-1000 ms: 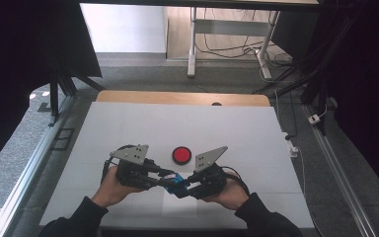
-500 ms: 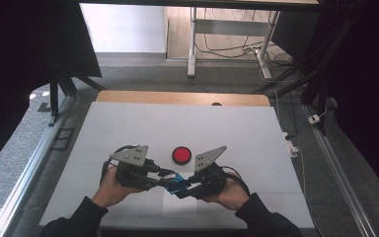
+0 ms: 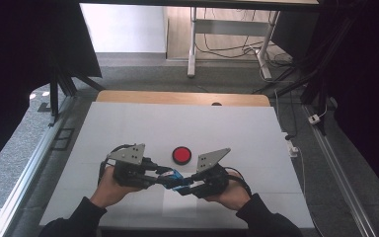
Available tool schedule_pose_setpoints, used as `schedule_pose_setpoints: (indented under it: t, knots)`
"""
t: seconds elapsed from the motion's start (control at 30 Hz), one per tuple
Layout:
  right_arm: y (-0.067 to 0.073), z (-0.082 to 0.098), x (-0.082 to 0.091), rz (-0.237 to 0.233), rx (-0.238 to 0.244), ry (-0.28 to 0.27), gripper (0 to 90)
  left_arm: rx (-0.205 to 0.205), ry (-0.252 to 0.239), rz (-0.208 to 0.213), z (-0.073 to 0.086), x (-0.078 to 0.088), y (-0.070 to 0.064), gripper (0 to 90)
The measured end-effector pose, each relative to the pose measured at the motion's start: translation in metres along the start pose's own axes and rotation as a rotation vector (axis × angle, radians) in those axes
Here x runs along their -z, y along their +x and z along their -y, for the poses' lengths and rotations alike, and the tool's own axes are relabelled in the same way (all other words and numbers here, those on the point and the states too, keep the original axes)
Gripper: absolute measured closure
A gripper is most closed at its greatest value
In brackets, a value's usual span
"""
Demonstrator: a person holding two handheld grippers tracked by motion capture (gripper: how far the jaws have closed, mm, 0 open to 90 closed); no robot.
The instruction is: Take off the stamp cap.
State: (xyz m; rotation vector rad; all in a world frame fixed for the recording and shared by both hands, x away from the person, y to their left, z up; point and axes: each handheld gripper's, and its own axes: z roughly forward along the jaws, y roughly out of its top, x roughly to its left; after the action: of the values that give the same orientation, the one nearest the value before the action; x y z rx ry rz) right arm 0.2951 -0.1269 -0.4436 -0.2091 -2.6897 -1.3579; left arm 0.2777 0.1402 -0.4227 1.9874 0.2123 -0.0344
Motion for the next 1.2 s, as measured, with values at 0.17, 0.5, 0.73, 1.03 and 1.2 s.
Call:
schedule_pose_setpoints:
  t: [0.17, 0.5, 0.73, 1.03, 1.2]
  knots:
    - [0.002, 0.001, 0.003, 0.043, 0.024, 0.0, 68.5, 0.004, 0.0, -0.019, 0.001, 0.001, 0.0, 70.1]
    - [0.004, 0.003, 0.009, 0.093, 0.013, -0.005, 68.5, 0.004, 0.004, -0.053, 0.001, 0.004, 0.0, 70.0]
    - [0.006, 0.006, 0.017, 0.13, 0.007, -0.014, 68.4, 0.014, 0.013, -0.083, 0.002, 0.005, 0.001, 70.0]
    - [0.005, 0.011, 0.026, 0.177, -0.013, -0.034, 68.3, 0.034, 0.035, -0.132, 0.003, 0.006, 0.004, 70.0]
    - [0.006, 0.013, 0.031, 0.198, -0.035, -0.044, 68.3, 0.044, 0.048, -0.155, 0.003, 0.005, 0.005, 70.0]
